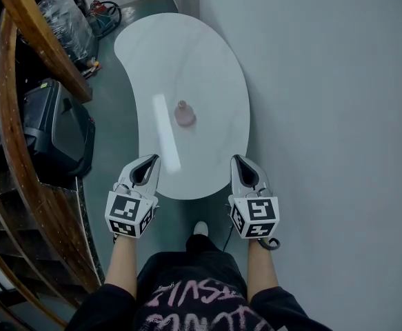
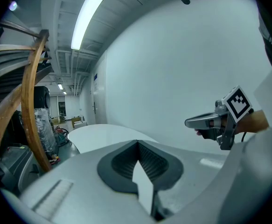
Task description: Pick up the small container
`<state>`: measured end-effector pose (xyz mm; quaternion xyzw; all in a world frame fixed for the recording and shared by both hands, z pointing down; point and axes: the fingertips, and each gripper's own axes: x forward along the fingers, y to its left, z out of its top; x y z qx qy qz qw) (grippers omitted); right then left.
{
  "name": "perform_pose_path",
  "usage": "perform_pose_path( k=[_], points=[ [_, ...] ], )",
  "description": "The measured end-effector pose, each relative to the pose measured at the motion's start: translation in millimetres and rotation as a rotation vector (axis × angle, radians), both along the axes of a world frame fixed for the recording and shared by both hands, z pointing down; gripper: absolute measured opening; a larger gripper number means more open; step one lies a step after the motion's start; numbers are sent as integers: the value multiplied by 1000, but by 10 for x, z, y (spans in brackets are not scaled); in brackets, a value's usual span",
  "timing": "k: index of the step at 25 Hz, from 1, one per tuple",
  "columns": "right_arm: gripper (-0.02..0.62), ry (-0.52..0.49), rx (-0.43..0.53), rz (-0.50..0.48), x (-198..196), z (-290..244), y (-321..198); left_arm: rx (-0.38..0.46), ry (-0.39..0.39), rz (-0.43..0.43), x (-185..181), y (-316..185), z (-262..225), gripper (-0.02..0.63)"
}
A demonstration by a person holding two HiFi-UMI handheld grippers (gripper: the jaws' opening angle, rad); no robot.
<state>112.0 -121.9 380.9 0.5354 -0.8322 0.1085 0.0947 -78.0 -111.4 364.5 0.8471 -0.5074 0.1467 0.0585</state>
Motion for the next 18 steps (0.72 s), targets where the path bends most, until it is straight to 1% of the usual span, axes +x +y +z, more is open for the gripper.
perform_pose_path(
  k=[8,13,18],
  points=[
    [11,-3,-2,-14,-17,-16,-63,-3,4,-17,-12,-58,-22,1],
    [11,-16,0,-11,60,-11,-117,-1,-11,-5,95,-101,-31,1],
    [11,-25,2,-11,84,-15,-138,3,-21,-5,116,-118,-52,1]
  ],
)
